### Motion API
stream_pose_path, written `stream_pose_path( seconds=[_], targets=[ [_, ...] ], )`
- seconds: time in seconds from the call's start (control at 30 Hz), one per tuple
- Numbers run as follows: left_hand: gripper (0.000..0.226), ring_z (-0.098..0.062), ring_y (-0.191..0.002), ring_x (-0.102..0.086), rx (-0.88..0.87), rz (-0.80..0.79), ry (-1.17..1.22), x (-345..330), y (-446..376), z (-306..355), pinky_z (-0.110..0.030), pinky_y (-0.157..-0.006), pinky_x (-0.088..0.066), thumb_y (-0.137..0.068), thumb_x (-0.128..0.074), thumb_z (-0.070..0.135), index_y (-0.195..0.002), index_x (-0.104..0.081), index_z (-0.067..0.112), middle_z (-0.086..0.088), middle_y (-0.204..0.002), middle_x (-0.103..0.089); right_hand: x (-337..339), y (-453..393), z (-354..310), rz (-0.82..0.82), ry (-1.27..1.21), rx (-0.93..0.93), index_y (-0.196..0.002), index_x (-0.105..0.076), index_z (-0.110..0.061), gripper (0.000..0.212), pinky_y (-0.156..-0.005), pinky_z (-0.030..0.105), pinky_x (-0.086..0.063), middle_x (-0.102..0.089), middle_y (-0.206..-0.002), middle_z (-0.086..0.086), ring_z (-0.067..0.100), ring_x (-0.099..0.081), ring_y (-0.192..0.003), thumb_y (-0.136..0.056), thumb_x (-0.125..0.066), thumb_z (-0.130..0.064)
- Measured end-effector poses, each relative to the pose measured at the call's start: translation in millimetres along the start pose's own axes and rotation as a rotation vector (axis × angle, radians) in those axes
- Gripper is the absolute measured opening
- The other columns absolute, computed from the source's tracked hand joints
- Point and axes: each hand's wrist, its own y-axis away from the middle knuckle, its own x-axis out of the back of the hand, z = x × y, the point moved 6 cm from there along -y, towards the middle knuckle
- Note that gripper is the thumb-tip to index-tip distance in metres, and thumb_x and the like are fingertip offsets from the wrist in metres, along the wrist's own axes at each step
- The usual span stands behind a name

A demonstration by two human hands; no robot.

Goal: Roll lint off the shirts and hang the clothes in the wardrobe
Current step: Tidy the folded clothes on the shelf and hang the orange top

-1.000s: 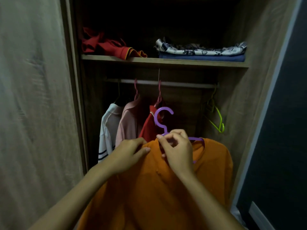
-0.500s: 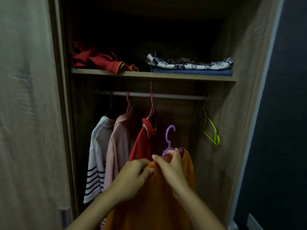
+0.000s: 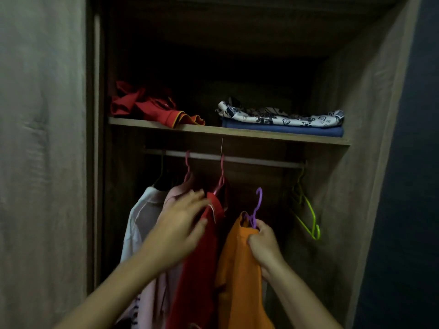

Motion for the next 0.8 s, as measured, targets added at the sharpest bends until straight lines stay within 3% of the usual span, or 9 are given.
stream_pose_path(
  seconds=[0.07, 0.13, 0.2, 0.33, 0.5, 0.6, 0.73, 0.8],
  targets=[
    [0.062, -0.014, -0.143, -0.022, -0.076, 0.172, -0.163, 35, -34, 1, -0.045, -0.116, -0.015, -0.083, -0.029, 0.044, -0.138, -0.046, 0.021, 0.0, -0.152, -0.035, 4, -21, -31, 0.048, 0.07, 0.035, -0.126, -0.057, -0.013, 0.038, -0.093, 0.046, -0.053, -0.068, -0.107, 0.012, 0.028, -0.066, -0.098, -0.089, -0.05, -0.003],
    [0.059, -0.02, -0.145, -0.018, -0.13, 0.301, -0.295, 67, -67, 7, -0.048, -0.115, -0.014, -0.086, -0.034, 0.037, -0.14, -0.044, 0.016, -0.006, -0.154, -0.032, 2, -41, -62, 0.071, 0.113, 0.089, -0.093, -0.065, -0.007, 0.013, -0.084, 0.045, -0.058, -0.071, -0.086, 0.01, 0.028, -0.07, -0.086, -0.086, -0.055, -0.002],
    [0.055, -0.024, -0.147, -0.012, -0.118, 0.36, -0.407, 90, -96, 9, -0.049, -0.117, -0.01, -0.091, -0.042, 0.03, -0.144, -0.037, 0.014, -0.01, -0.157, -0.023, -2, -76, -80, 0.106, 0.171, 0.12, -0.085, -0.069, -0.011, 0.011, -0.078, 0.045, -0.06, -0.073, -0.081, 0.009, 0.028, -0.071, -0.08, -0.08, -0.059, -0.006],
    [0.061, -0.024, -0.148, 0.002, 0.01, 0.302, -0.536, 112, -148, -8, -0.048, -0.119, -0.005, -0.097, -0.04, 0.038, -0.15, -0.019, 0.018, -0.009, -0.161, -0.004, -8, -150, -82, 0.169, 0.319, 0.104, -0.106, -0.067, -0.013, 0.03, -0.088, 0.043, -0.056, -0.071, -0.103, 0.012, 0.028, -0.068, -0.095, -0.079, -0.054, -0.01],
    [0.063, -0.025, -0.147, 0.007, 0.158, 0.104, -0.593, 104, -173, -51, -0.051, -0.118, -0.001, -0.098, -0.023, 0.051, -0.152, -0.009, 0.021, -0.007, -0.16, 0.007, -15, -138, -101, 0.191, 0.387, 0.058, -0.122, -0.057, -0.005, 0.03, -0.072, 0.027, -0.046, -0.062, -0.116, 0.014, 0.024, -0.062, -0.098, -0.094, -0.046, -0.003],
    [0.063, -0.024, -0.147, 0.009, 0.135, 0.087, -0.585, 96, -169, -60, -0.05, -0.118, 0.001, -0.098, -0.018, 0.051, -0.152, -0.005, 0.021, -0.006, -0.16, 0.01, -22, -149, -99, 0.179, 0.468, 0.034, -0.118, -0.059, -0.003, 0.027, -0.074, 0.029, -0.05, -0.062, -0.108, 0.013, 0.019, -0.058, -0.084, -0.097, -0.043, -0.006],
    [0.065, -0.024, -0.147, 0.009, 0.12, 0.065, -0.61, 85, -166, -64, -0.049, -0.117, 0.003, -0.097, -0.015, 0.054, -0.152, -0.003, 0.022, -0.005, -0.16, 0.01, -28, -159, -99, 0.138, 0.599, 0.051, -0.115, -0.061, -0.002, 0.028, -0.074, 0.027, -0.047, -0.062, -0.108, 0.014, 0.024, -0.061, -0.097, -0.099, -0.039, -0.009],
    [0.067, -0.024, -0.147, 0.008, 0.118, 0.063, -0.611, 83, -165, -65, -0.049, -0.117, 0.002, -0.096, -0.016, 0.056, -0.152, -0.005, 0.022, -0.005, -0.16, 0.009, -29, -161, -101, 0.124, 0.65, 0.063, -0.117, -0.061, -0.001, 0.03, -0.084, 0.029, -0.047, -0.061, -0.112, 0.015, 0.025, -0.06, -0.104, -0.1, -0.038, -0.009]
  ],
)
